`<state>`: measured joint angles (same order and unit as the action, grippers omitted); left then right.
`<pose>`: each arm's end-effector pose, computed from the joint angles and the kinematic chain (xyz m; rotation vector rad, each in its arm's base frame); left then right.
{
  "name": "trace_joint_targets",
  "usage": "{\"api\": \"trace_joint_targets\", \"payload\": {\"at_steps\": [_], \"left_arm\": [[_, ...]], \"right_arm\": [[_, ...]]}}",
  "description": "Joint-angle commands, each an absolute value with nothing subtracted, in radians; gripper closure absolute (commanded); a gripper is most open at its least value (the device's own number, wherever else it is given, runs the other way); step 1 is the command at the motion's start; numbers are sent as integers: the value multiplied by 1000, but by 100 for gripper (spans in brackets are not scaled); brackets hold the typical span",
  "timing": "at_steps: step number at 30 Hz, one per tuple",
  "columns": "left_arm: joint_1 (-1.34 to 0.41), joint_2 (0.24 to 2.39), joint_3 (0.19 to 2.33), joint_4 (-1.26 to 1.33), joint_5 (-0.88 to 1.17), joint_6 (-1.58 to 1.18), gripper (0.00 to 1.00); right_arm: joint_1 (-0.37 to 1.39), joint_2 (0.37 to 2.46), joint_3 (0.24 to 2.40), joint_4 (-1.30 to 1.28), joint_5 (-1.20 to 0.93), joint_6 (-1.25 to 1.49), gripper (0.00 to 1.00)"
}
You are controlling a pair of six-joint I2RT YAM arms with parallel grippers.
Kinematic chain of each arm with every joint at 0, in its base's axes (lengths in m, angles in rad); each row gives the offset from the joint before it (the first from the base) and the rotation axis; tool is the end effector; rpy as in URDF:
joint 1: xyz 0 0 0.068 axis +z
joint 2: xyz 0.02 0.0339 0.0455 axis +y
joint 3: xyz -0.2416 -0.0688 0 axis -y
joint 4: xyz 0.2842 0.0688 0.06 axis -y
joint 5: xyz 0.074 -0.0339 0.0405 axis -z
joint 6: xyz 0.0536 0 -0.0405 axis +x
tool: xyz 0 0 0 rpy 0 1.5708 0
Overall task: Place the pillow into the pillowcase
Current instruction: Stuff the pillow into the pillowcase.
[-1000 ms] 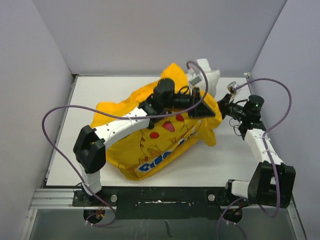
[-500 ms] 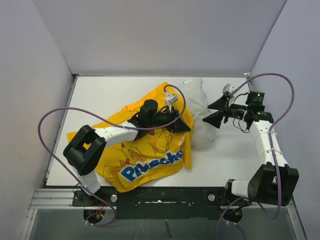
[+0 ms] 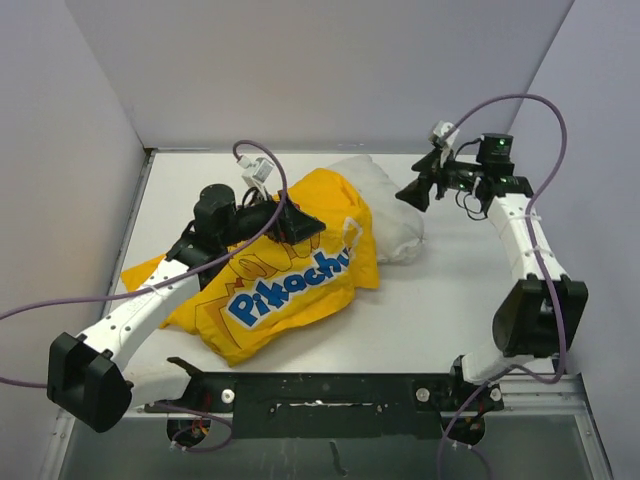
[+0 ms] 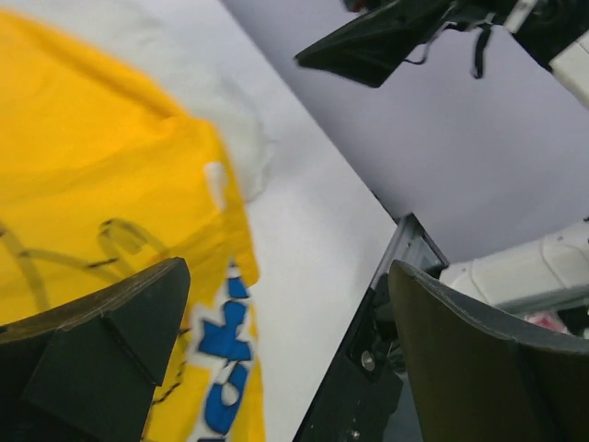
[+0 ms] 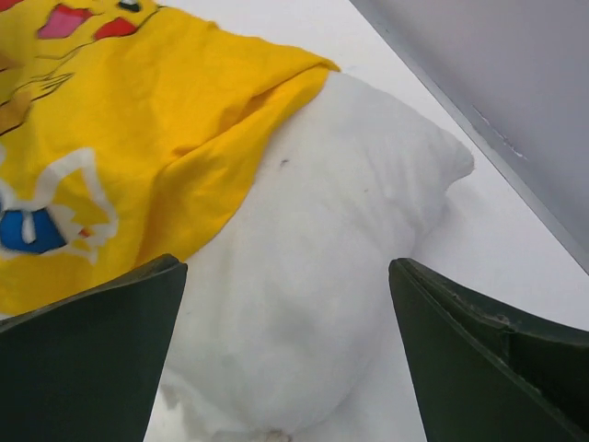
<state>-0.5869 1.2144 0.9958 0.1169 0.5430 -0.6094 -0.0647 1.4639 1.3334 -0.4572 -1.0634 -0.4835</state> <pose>0.2723 -0.2144 0.3247 0.4300 1.7957 -1.3227 0.3693 0.0230 0.3208 -0.9429 1.6681 0.7701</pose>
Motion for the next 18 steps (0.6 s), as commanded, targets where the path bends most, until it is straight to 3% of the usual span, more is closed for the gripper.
{"api": "trace_joint_targets", "payload": {"at_steps": [1, 5, 7, 8, 9, 11, 12, 13, 15, 18], "left_arm": [[-487, 1195, 941, -54, 522, -737, 8], [-492, 1143, 986, -353, 272, -552, 7], [-486, 1168, 1000, -413, 233, -493, 7], [-485, 1191, 1004, -415, 239, -474, 10], [-484, 1223, 1007, -405, 254, -457, 18], [-483, 1302, 1037, -378, 275, -426, 48], [-481, 1354, 1065, -367, 284, -407, 61], [-479, 1406, 1102, -361, 289, -387, 69], [-473, 1517, 1198, -344, 310, -347, 79], [-475, 1669, 1360, -305, 336, -307, 80]], "right_arm": [[0, 1688, 1511, -435, -842, -306, 2], [40, 1803, 1521, -446, -750, -255, 0], [46, 1830, 1497, -468, -765, -258, 9], [50, 1833, 1473, -493, -792, -277, 20], [55, 1827, 1450, -528, -828, -303, 37], [73, 1783, 1388, -626, -926, -412, 72], [86, 1744, 1352, -694, -986, -488, 84], [100, 1699, 1310, -768, -1039, -584, 90], [122, 1572, 1222, -913, -1133, -764, 95], [140, 1415, 1100, -1036, -1136, -951, 95]]}}
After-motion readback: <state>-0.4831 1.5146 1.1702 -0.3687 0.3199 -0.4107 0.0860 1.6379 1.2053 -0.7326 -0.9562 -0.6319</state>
